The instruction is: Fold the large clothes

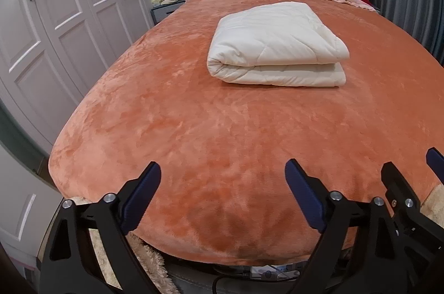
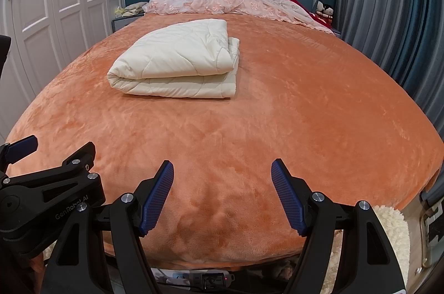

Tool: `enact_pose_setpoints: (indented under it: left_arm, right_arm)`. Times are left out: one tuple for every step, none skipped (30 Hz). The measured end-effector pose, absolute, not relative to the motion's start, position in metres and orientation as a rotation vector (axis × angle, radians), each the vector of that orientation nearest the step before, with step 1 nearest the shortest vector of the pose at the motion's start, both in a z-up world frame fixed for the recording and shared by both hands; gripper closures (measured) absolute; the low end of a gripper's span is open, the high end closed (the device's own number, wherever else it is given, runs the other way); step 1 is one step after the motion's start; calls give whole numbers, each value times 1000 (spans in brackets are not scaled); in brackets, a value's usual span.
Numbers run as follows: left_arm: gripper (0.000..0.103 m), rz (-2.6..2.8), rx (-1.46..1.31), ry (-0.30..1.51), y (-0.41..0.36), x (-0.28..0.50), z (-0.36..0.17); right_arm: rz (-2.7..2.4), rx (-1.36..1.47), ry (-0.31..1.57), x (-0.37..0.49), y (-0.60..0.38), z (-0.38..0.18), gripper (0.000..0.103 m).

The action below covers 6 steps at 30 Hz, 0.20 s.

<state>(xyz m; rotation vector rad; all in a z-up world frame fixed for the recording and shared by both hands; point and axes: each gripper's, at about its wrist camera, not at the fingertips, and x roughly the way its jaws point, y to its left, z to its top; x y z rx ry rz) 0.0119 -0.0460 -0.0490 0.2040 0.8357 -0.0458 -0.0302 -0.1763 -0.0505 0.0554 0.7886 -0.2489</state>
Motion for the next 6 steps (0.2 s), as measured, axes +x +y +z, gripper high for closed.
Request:
enact_pose_setpoints:
  left_arm:
    - [18, -48, 206, 837, -47, 12, -49]
    - [18, -51, 207, 838, -47, 12, -49]
    - [18, -52, 207, 838, -47, 12, -49]
    - [18, -50, 203, 839, -47, 12, -49]
    - [18, -50, 199, 841, -47, 13, -49]
    - [18, -50, 198, 842, -47, 13, -49]
  right_arm:
    - [-252, 56, 789, -29, -177, -50, 32]
    - [-255, 56, 790, -29, -177, -49, 32]
    - [-258, 57, 789, -28, -174, -49, 32]
    - [-259, 57, 789, -28, -174, -49, 32]
    - [-260, 58, 788, -27, -175, -49, 32]
    - [-263, 59, 787, -27, -173, -49, 32]
